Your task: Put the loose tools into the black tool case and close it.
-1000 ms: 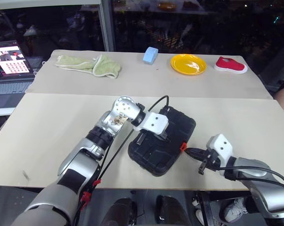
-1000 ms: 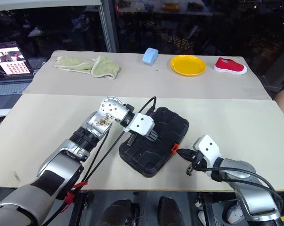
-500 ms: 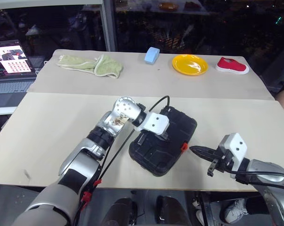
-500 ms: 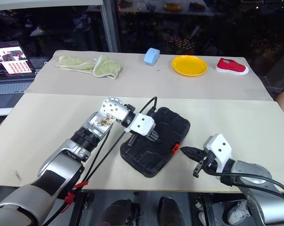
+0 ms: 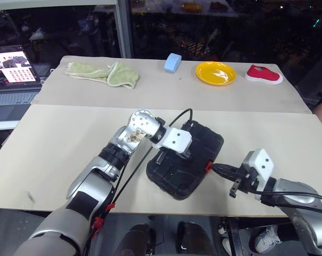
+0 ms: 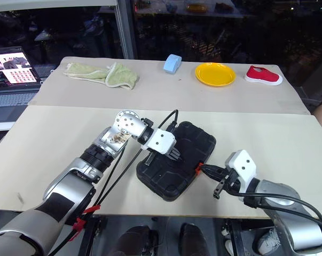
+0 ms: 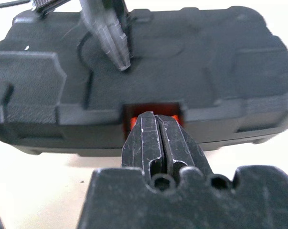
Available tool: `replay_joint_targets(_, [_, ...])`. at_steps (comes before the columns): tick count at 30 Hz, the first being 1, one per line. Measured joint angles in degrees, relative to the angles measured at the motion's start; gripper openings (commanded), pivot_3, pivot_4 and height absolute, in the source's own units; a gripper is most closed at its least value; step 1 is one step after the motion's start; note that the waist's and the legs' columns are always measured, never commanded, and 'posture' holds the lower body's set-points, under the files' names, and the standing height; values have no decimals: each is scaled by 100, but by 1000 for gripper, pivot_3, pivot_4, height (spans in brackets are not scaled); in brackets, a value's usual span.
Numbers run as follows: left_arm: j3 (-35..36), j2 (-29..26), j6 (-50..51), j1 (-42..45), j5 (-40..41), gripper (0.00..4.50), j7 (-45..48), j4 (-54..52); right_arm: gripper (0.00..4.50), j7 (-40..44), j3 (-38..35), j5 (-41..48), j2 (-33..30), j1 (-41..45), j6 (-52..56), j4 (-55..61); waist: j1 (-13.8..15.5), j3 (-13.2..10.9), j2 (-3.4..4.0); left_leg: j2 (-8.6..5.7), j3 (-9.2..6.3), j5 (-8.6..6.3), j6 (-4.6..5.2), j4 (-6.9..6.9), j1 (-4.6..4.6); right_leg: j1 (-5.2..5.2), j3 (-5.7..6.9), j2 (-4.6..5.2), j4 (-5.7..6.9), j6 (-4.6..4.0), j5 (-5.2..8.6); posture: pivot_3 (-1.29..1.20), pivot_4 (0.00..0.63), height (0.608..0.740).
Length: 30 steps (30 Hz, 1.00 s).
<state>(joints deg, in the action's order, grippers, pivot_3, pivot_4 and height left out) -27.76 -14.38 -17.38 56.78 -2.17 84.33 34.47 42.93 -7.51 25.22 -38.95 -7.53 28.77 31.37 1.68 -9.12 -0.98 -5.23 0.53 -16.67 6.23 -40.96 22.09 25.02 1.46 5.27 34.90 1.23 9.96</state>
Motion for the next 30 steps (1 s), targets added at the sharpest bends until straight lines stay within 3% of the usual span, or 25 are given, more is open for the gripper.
replay_joint_targets(4, [-2,2,1,0,0,0,-7,-1,30,-36,-103,59,0,-35,15,1,7,0,0,0,0,0,0,0,1,2,1,0,0,0,0,0,150,732])
replay_joint_targets(8, [-11,-20,1,-6,0,0,-6,-15,30,55,-989,604,-42,-348,175,1,43,0,0,0,-1,0,2,2,4,1,0,-1,0,-1,-1,0,150,732])
replay_joint_targets(12, [-11,-37,12,-9,0,0,-21,-40,30,312,-1149,903,-98,-592,188,-47,37,0,1,1,0,0,1,2,3,-7,-2,-1,1,-1,0,0,150,732])
replay_joint_targets(18, [-19,-50,10,-10,-1,0,-35,-31,30,344,-653,331,-232,-723,8,-380,37,0,1,2,0,0,3,1,-1,-4,-1,0,0,16,10,0,150,732])
replay_joint_targets(24, [-32,-47,7,-7,-2,0,-41,-15,30,187,11,-122,-51,-95,-112,-716,48,1,1,2,-1,0,3,0,0,0,0,0,-1,10,6,0,150,732])
replay_joint_targets(30, [-31,-55,2,25,-7,0,-43,9,30,180,167,-202,40,217,-92,-899,22,0,1,1,0,1,3,0,1,0,0,0,0,0,0,0,150,732])
